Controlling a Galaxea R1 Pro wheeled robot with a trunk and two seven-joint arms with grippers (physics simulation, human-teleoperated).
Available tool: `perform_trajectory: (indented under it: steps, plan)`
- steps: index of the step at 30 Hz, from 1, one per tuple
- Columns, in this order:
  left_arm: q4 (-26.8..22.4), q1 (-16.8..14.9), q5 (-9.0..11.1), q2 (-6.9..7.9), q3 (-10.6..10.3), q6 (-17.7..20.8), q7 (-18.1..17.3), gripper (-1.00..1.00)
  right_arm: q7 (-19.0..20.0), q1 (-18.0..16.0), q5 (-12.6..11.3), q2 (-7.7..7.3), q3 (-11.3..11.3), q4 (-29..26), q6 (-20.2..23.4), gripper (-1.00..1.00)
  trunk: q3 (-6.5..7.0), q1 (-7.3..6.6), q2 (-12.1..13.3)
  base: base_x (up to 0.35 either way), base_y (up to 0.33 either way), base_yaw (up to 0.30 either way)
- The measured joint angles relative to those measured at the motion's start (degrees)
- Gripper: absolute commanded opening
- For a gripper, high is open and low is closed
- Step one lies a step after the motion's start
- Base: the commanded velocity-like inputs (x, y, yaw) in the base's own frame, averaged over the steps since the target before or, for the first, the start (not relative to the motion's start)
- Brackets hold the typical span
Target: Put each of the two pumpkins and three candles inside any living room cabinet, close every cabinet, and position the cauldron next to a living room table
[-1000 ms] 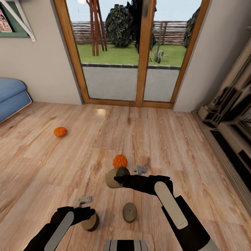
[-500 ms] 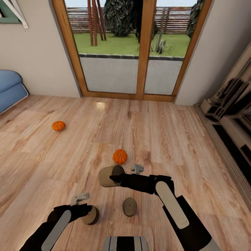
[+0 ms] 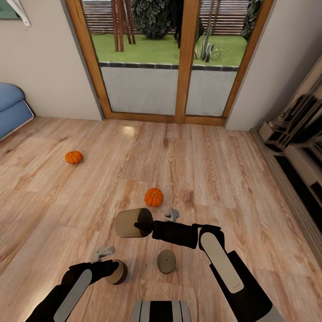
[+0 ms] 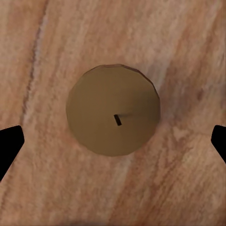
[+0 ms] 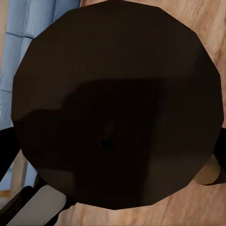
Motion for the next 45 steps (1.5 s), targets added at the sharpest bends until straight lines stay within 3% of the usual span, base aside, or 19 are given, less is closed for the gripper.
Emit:
perform_trajectory:
  steps: [21, 24, 30, 39, 45]
  plan:
    - [-0.12, -0.03, -0.02, 0.06, -0.09, -1.58, -0.09, 1.0, -0.36, 0.03, 0.71, 0.02, 0.03, 0.01, 0.05, -1.0, -4.65, 0.54, -0.28, 0.0, 0.0, 0.0]
    - [-0.1, -0.01, -1.4, -0.05, -0.09, -1.59, -0.36, 1.0, -0.37, 0.0, 0.66, 0.03, 0.01, 0.0, 0.02, -1.0, -4.66, 0.54, -0.28, 0.0, 0.0, 0.0]
    - [-0.01, 0.0, -4.23, -0.45, -0.2, -1.67, -0.66, 1.0, -0.38, 0.0, 0.8, 0.03, 0.06, 0.01, 0.04, -1.0, -5.98, 0.7, -0.36, 0.0, 0.0, 0.0]
    - [0.07, 0.0, -4.65, -0.52, -0.3, -1.69, -0.7, 1.0, -0.46, 0.01, 0.77, 0.03, 0.08, 0.0, 0.04, -1.0, -6.21, 0.72, -0.38, 0.0, 0.0, 0.0]
    - [0.08, 0.0, -4.56, -0.52, -0.42, -1.69, -0.7, 1.0, -0.46, -0.01, 0.9, 0.03, 0.08, 0.06, 0.04, -1.0, -7.32, 0.85, -0.44, 0.0, 0.0, 0.0]
